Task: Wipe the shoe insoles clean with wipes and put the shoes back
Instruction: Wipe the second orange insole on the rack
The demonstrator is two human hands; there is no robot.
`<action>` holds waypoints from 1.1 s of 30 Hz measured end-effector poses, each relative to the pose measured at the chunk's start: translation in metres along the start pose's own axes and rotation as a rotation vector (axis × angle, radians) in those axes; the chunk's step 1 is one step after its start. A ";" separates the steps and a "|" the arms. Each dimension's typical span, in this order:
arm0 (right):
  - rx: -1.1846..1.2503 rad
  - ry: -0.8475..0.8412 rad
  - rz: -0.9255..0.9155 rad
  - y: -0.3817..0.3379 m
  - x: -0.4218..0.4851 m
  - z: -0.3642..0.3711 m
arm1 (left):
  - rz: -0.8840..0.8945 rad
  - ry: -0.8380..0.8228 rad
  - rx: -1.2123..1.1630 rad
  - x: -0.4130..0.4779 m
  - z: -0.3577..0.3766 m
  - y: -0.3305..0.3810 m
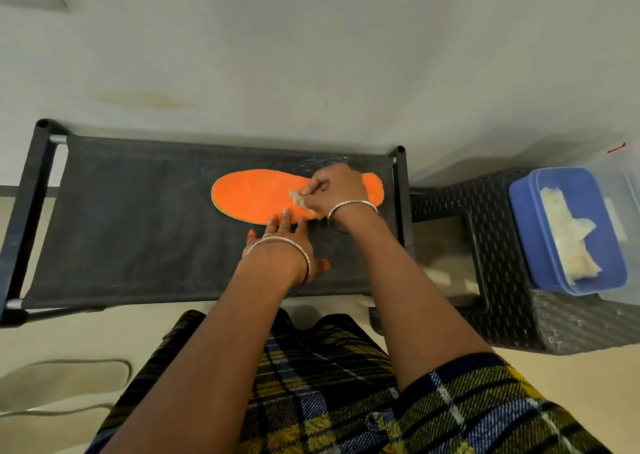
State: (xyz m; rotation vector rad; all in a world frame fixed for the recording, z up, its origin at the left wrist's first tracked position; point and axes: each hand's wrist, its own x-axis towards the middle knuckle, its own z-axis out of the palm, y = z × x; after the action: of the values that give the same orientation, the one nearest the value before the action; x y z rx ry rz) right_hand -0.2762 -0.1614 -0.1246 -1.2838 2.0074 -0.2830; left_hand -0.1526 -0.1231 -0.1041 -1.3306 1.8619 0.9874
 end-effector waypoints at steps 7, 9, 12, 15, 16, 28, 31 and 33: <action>-0.166 0.215 0.200 0.019 0.014 -0.013 | -0.001 -0.014 0.008 -0.001 -0.003 -0.003; -0.182 0.263 0.219 0.020 0.013 -0.014 | -0.004 -0.015 0.005 -0.002 -0.003 -0.002; -0.154 0.228 0.137 0.012 0.010 -0.009 | -0.008 -0.011 0.004 0.000 -0.002 -0.003; -0.097 0.046 -0.012 -0.002 0.004 -0.001 | -0.010 -0.001 -0.005 0.001 -0.001 -0.003; -0.109 0.017 -0.032 -0.004 0.003 0.002 | -0.010 0.001 -0.007 0.001 -0.001 -0.003; -0.195 0.109 0.005 -0.006 0.001 -0.001 | -0.012 0.001 -0.020 0.000 -0.001 -0.002; -0.140 0.033 -0.019 -0.008 0.000 -0.001 | -0.010 -0.010 -0.025 -0.001 -0.002 -0.001; -0.164 0.119 0.073 -0.001 0.003 -0.010 | -0.005 -0.016 -0.013 -0.002 -0.004 -0.002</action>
State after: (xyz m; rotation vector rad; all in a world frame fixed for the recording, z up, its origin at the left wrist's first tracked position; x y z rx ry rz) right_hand -0.2829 -0.1664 -0.1185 -1.3168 2.2119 -0.1658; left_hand -0.1507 -0.1256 -0.1005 -1.3310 1.8425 1.0061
